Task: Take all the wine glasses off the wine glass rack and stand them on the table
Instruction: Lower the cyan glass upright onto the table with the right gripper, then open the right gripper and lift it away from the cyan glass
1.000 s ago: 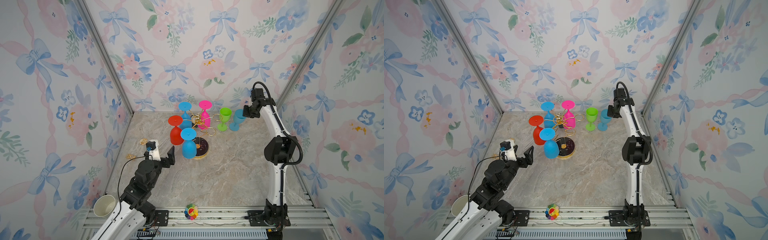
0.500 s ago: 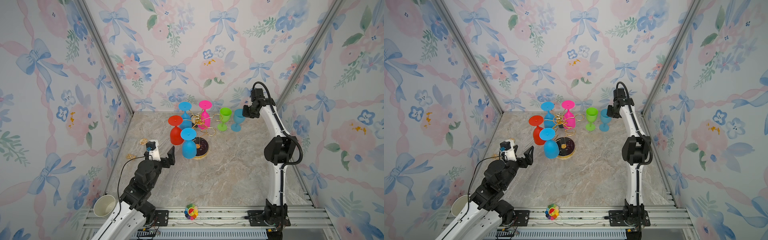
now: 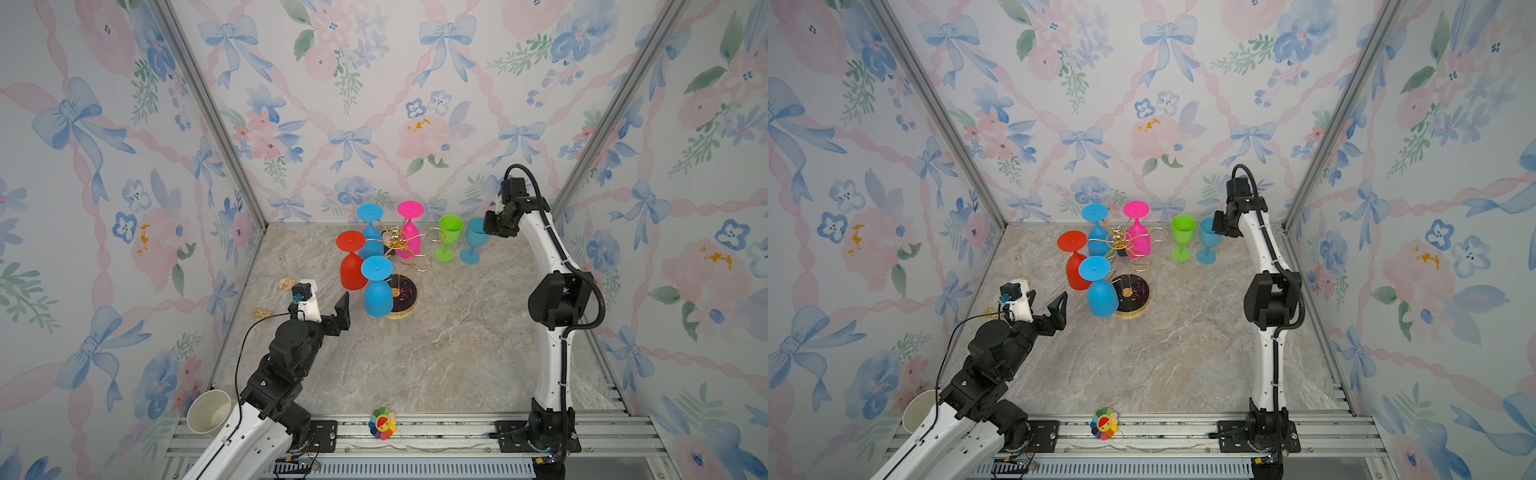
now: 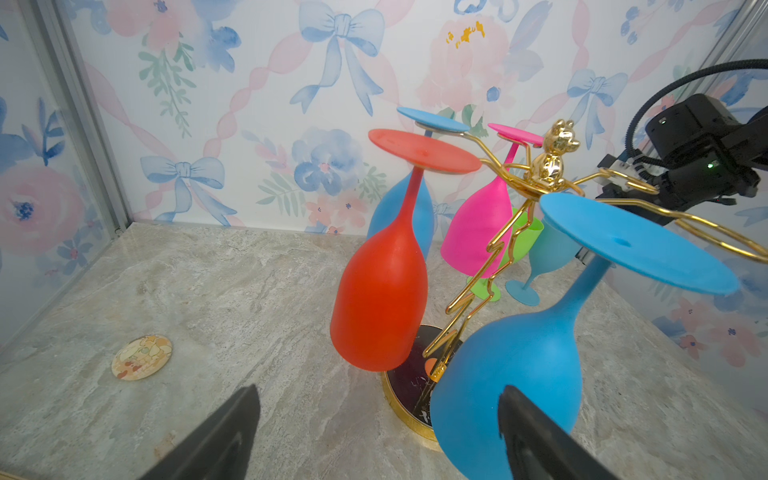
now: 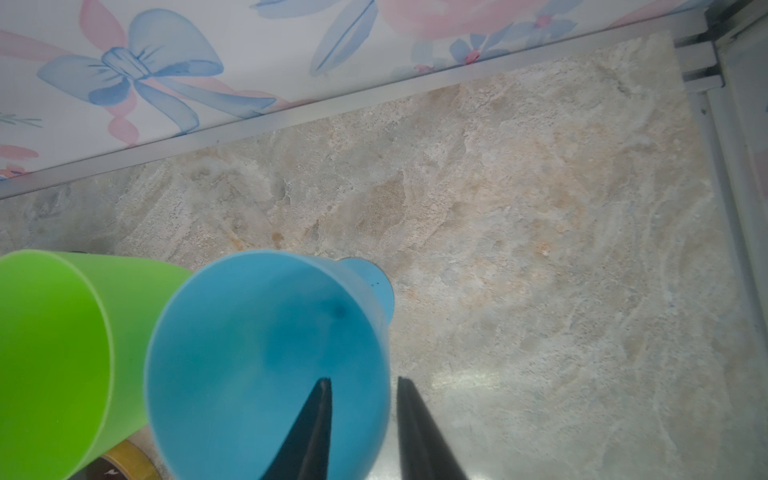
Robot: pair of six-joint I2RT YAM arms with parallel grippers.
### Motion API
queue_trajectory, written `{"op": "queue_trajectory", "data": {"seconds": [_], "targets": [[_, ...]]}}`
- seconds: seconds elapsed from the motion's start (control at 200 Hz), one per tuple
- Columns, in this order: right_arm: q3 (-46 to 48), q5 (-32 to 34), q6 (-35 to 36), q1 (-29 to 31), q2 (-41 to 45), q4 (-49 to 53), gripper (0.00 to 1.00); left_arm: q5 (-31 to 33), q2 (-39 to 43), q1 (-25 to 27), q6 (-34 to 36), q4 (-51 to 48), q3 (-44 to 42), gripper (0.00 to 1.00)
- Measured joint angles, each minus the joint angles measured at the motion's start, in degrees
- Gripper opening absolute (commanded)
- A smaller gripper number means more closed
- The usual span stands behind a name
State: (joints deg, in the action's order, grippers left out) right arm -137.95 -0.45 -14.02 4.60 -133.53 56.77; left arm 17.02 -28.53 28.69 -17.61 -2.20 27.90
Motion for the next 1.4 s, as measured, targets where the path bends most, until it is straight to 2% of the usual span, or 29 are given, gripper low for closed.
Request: {"op": "queue_trajectory", "data": {"seconds": [0.195, 0.4, 0.705, 0.87, 0.94, 1.09, 1.24, 1.4], "targets": [[4.8, 0.2, 0.6, -0.2, 1.9, -0.9, 0.45, 0.0, 0.0, 0.0, 0.0, 0.0, 0.0, 0.92], [13.3, 0.2, 0.9, -0.7, 10.7, -3.7, 0.57, 0.0, -0.2, 0.0, 0.0, 0.0, 0.0, 0.91], [19.3, -0.8, 0.7, -0.9, 22.3, -9.5, 0.60, -0.7, -1.1, -0.2, 0.0, 0.0, 0.0, 0.92], [33.2, -3.6, -0.4, -1.0, 30.2, -14.7, 0.67, -1.9, -1.0, -0.2, 0.0, -0.3, 0.0, 0.94], [41.7, -5.4, -1.0, -1.0, 35.5, -17.7, 0.71, -2.1, -1.2, -0.2, -0.3, -1.4, 0.3, 0.94], [57.8, -9.2, -2.5, -0.5, 48.1, -23.7, 0.73, -3.0, -3.4, -0.3, -2.2, -5.8, 4.1, 0.94], [66.7, -10.7, -2.4, 1.7, 57.6, -27.4, 0.74, -3.3, -4.4, -0.4, -4.5, -10.1, 9.4, 0.93], [72.2, -10.9, -0.9, 5.8, 63.2, -28.3, 0.74, -3.4, -4.4, -0.4, -7.4, -14.4, 16.9, 0.96]]}}
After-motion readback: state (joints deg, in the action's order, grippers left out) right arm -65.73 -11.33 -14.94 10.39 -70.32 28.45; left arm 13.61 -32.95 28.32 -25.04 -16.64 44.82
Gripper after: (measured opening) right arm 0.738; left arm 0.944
